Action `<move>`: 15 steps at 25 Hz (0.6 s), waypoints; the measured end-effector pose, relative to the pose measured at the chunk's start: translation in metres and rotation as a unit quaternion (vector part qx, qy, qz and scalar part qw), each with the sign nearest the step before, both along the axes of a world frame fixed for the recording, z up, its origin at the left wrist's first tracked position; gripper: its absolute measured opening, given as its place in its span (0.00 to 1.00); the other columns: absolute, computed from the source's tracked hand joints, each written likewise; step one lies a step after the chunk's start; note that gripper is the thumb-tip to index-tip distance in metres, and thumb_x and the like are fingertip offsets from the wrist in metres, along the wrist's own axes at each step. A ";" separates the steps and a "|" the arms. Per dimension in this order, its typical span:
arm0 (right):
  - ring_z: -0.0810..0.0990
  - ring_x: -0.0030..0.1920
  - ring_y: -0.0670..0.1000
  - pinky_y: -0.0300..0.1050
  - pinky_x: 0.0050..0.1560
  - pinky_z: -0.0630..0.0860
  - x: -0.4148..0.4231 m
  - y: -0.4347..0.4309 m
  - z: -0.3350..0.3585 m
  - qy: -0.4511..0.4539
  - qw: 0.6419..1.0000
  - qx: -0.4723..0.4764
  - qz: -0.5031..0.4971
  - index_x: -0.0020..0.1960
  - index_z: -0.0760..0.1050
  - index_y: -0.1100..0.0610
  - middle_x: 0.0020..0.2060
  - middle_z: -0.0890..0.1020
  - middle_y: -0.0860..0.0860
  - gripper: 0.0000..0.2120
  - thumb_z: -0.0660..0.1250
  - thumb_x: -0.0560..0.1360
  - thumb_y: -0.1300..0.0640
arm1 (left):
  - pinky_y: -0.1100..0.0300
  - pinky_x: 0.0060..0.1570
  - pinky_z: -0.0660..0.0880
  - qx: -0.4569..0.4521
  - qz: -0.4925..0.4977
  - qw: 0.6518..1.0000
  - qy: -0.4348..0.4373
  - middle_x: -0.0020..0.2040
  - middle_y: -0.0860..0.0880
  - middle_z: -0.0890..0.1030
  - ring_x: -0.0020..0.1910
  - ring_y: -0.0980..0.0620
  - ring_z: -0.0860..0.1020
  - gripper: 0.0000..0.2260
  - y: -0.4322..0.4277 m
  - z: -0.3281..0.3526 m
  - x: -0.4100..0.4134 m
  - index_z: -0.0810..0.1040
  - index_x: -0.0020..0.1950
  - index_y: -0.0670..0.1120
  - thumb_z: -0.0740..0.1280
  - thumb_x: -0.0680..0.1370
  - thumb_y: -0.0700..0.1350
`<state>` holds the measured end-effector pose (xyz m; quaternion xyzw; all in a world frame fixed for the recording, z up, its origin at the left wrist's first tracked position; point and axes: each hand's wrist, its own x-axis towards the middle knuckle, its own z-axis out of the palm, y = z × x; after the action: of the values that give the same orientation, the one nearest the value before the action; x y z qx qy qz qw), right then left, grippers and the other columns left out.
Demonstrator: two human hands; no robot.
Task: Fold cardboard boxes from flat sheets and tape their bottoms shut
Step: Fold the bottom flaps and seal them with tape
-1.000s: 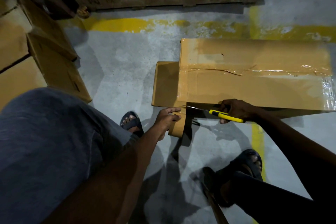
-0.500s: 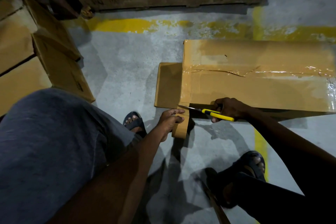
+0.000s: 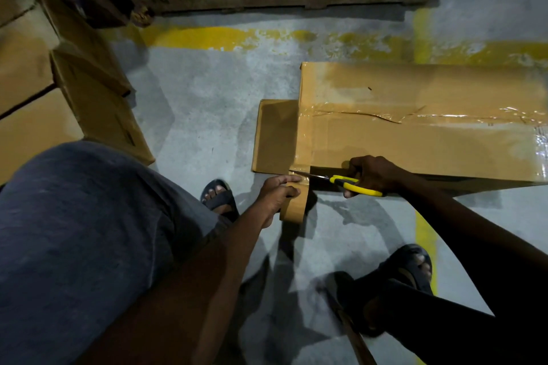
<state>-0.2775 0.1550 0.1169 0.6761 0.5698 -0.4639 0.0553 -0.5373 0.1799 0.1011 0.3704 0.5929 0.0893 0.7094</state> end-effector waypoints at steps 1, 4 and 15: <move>0.78 0.44 0.55 0.45 0.38 0.70 0.000 0.001 -0.002 -0.009 1.000 0.010 0.005 0.47 0.76 0.55 0.42 0.82 0.54 0.26 0.80 0.61 0.40 | 0.52 0.50 0.75 0.000 0.002 1.000 -0.001 0.57 0.46 0.79 0.57 0.43 0.77 0.14 0.000 -0.001 0.000 0.82 0.50 0.53 0.67 0.73 0.35; 0.76 0.39 0.53 0.44 0.34 0.67 -0.003 0.003 0.000 -0.021 0.998 0.056 0.025 0.40 0.74 0.54 0.35 0.79 0.51 0.22 0.80 0.62 0.40 | 0.53 0.51 0.75 0.000 0.010 1.000 0.008 0.52 0.48 0.81 0.55 0.45 0.78 0.13 0.002 0.001 0.000 0.82 0.50 0.52 0.67 0.73 0.34; 0.80 0.35 0.56 0.42 0.30 0.71 0.009 -0.040 -0.003 -0.102 0.980 0.146 0.089 0.41 0.72 0.47 0.32 0.81 0.50 0.22 0.70 0.64 0.29 | 0.59 0.47 0.74 0.060 -0.181 0.972 0.134 0.52 0.50 0.81 0.51 0.50 0.77 0.13 0.005 0.029 -0.007 0.82 0.47 0.50 0.69 0.70 0.34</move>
<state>-0.2682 0.1149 0.1142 0.6671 0.6810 -0.2970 0.0548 -0.5443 0.1851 0.1301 0.5225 0.5992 -0.0559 0.6040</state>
